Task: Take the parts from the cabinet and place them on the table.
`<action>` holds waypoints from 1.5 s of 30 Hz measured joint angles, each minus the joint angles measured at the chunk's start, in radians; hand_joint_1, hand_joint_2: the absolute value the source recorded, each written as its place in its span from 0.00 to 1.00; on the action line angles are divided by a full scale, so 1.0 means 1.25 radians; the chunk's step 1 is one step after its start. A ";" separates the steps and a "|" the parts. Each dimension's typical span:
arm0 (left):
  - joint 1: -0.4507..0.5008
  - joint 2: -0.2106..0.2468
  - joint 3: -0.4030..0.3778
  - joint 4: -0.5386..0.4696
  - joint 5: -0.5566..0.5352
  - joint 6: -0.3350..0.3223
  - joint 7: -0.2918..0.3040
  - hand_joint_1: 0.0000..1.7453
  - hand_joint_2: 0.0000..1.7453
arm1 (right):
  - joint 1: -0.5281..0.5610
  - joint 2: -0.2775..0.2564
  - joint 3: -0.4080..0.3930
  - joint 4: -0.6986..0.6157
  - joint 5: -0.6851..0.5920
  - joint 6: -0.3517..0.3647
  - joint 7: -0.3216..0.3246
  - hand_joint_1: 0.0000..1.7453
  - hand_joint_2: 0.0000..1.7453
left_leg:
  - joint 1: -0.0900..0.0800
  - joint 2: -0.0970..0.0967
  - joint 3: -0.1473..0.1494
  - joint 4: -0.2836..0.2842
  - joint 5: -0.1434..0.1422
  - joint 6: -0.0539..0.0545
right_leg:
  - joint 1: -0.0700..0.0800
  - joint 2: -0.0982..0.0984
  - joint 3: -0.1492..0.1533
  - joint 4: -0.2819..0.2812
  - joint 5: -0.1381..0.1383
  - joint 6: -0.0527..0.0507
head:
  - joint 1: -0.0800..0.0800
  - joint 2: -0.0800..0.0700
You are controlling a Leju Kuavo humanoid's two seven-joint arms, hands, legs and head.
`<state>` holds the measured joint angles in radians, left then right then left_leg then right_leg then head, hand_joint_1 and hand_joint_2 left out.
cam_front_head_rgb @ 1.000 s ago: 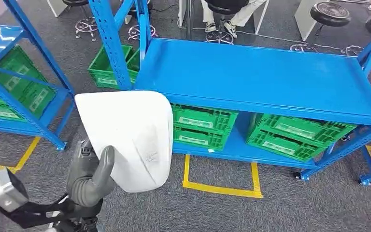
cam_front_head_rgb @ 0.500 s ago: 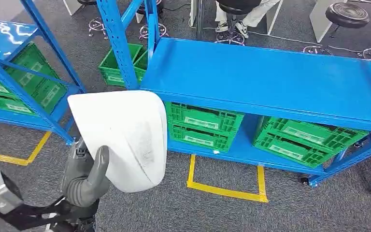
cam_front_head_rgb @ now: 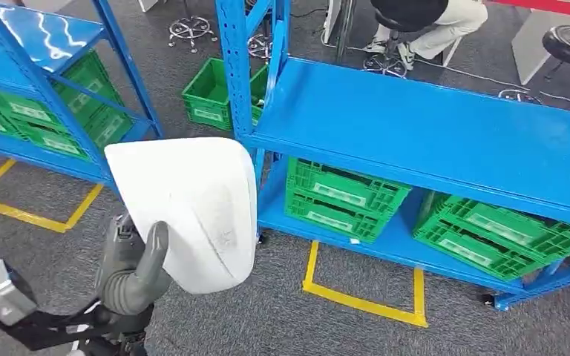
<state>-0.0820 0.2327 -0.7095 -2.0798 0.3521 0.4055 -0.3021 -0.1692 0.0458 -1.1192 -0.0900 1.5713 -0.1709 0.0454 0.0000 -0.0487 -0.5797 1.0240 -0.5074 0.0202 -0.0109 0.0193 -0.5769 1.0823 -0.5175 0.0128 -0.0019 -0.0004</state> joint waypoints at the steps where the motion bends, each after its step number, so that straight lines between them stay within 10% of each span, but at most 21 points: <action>1: 0.000 0.000 0.000 0.000 -0.001 0.000 0.000 1.00 1.00 | 0.000 -0.002 0.000 0.000 0.000 0.000 0.000 0.00 1.00 | 0.001 -0.005 0.000 0.000 0.000 -0.001 | 0.000 0.026 0.021 -0.039 -0.002 -0.013 | -0.001 0.000; 5: -0.001 -0.001 0.001 -0.001 -0.004 0.000 0.005 1.00 1.00 | -0.004 0.000 0.001 0.001 0.000 0.000 -0.001 0.00 1.00 | 0.005 -0.033 -0.010 -0.003 0.009 -0.019 | 0.005 0.010 0.029 -0.063 -0.002 -0.014 | 0.002 0.000; 6: 0.000 -0.001 0.002 -0.002 -0.005 0.000 0.005 1.00 1.00 | -0.005 0.002 0.001 0.002 0.000 0.001 -0.001 0.00 1.00 | 0.004 -0.028 -0.011 -0.001 0.003 -0.023 | -0.004 -0.001 0.035 -0.078 0.005 -0.014 | 0.001 0.000; 8: -0.001 -0.001 0.006 -0.003 -0.006 0.000 0.007 1.00 1.00 | -0.006 0.003 0.001 0.002 0.000 0.002 -0.001 0.00 1.00 | 0.002 0.038 -0.036 0.053 -0.039 -0.032 | -0.001 -0.012 0.041 -0.086 0.009 -0.019 | -0.006 0.000; 11: 0.001 -0.001 0.009 -0.003 -0.007 0.001 0.010 1.00 1.00 | -0.003 0.004 0.001 0.002 0.000 0.003 -0.001 0.00 1.00 | 0.010 0.040 -0.121 0.223 -0.106 -0.045 | -0.001 -0.035 0.039 -0.084 0.008 -0.020 | -0.009 0.000; 13: 0.002 0.001 0.013 -0.003 -0.007 0.004 0.011 1.00 1.00 | -0.004 0.006 0.002 0.002 0.000 0.004 -0.001 0.00 1.00 | 0.015 0.042 -0.108 0.196 -0.069 -0.049 | -0.002 -0.047 0.040 -0.082 0.005 -0.017 | -0.011 0.000; 15: 0.002 0.001 0.015 -0.005 -0.007 0.009 0.011 1.00 1.00 | -0.007 0.010 0.006 0.002 0.000 0.005 0.001 0.00 1.00 | 0.017 0.063 -0.036 0.064 0.001 -0.050 | -0.005 -0.056 0.043 -0.076 -0.001 -0.009 | -0.013 0.000; 17: 0.002 0.002 0.015 -0.006 -0.008 0.011 0.012 1.00 1.00 | -0.009 0.010 0.007 0.002 0.000 0.006 0.002 0.00 1.00 | 0.007 0.107 -0.003 -0.001 -0.001 -0.042 | 0.001 -0.062 0.044 -0.065 -0.010 0.004 | -0.019 0.000; 21: 0.004 0.004 0.020 -0.011 -0.008 0.014 0.012 1.00 1.00 | -0.011 0.013 0.009 0.002 0.000 0.006 0.002 0.00 1.00 | 0.007 0.075 -0.009 -0.001 0.002 -0.015 | -0.001 -0.089 0.051 -0.071 -0.014 0.016 | -0.011 0.000; 23: 0.005 0.005 0.021 -0.017 -0.007 0.016 0.011 1.00 1.00 | -0.012 0.015 0.013 0.002 0.000 0.006 0.003 0.00 1.00 | 0.009 0.061 -0.009 -0.002 0.006 -0.008 | -0.005 -0.039 0.031 -0.018 -0.060 0.022 | -0.006 0.000; 26: 0.009 0.006 0.023 -0.018 -0.007 0.020 0.011 1.00 1.00 | -0.009 0.015 0.016 0.002 0.000 0.006 0.009 0.00 1.00 | 0.005 0.036 -0.011 -0.001 0.006 -0.002 | -0.004 -0.021 -0.052 0.168 -0.140 0.021 | -0.001 0.000; 28: 0.015 0.006 0.029 -0.018 -0.012 0.029 0.012 1.00 1.00 | -0.006 0.017 0.022 0.002 0.000 0.006 0.012 0.00 1.00 | 0.002 0.016 -0.008 -0.001 0.006 -0.002 | -0.003 -0.018 -0.056 0.163 -0.109 0.014 | 0.000 0.000; 31: 0.021 0.010 0.034 -0.027 -0.030 0.044 0.016 1.00 1.00 | -0.005 0.018 0.025 0.002 0.000 0.004 0.012 0.00 1.00 | -0.002 -0.008 -0.002 -0.001 0.006 -0.002 | 0.002 0.013 0.022 -0.029 0.003 -0.009 | 0.001 0.000; 32: 0.025 0.013 0.036 -0.030 -0.037 0.049 0.019 1.00 1.00 | -0.003 0.018 0.027 0.002 0.000 0.004 0.012 0.00 1.00 | -0.003 -0.014 -0.006 -0.001 0.007 -0.005 | 0.001 0.038 0.031 -0.041 -0.007 -0.017 | -0.002 0.000; 36: 0.048 0.027 0.048 -0.052 -0.058 0.062 0.032 1.00 1.00 | 0.002 0.024 0.027 0.002 0.000 0.008 0.013 0.00 1.00 | 0.003 -0.038 -0.014 -0.006 0.016 -0.026 | 0.004 0.017 0.039 -0.070 -0.003 -0.019 | 0.006 0.000; 38: 0.052 0.034 0.049 -0.060 -0.071 0.067 0.038 1.00 1.00 | 0.003 0.029 0.027 0.002 0.000 0.017 0.019 0.00 1.00 | 0.000 0.029 -0.028 0.028 -0.017 -0.030 | 0.001 0.002 0.047 -0.086 0.005 -0.023 | 0.001 0.000; 41: 0.059 0.038 0.048 -0.063 -0.082 0.070 0.047 1.00 1.00 | 0.011 0.031 0.028 0.002 0.000 0.032 0.029 0.00 1.00 | 0.009 0.040 -0.111 0.197 -0.098 -0.043 | 0.002 -0.025 0.046 -0.084 0.004 -0.024 | -0.004 0.000; 43: 0.061 0.038 0.047 -0.062 -0.089 0.073 0.050 1.00 1.00 | 0.012 0.031 0.028 0.002 0.000 0.043 0.041 0.00 1.00 | 0.010 0.041 -0.118 0.213 -0.084 -0.048 | 0.002 -0.041 0.046 -0.082 0.002 -0.022 | -0.005 0.000; 45: 0.061 0.038 0.047 -0.063 -0.097 0.081 0.052 1.00 1.00 | 0.010 0.031 0.028 0.002 0.000 0.052 0.049 0.00 1.00 | 0.014 0.053 -0.056 0.102 -0.017 -0.048 | 0.001 -0.052 0.048 -0.079 -0.001 -0.017 | -0.005 0.000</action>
<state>-0.0053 0.2804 -0.6512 -2.1580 0.2308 0.5062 -0.2365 -0.1568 0.0839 -1.0845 -0.0874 1.5713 -0.1057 0.1064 0.0170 0.0179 -0.6500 1.1511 -0.5293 -0.0399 -0.0092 -0.0460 -0.5166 0.9834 -0.5190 -0.0079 -0.0084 -0.0004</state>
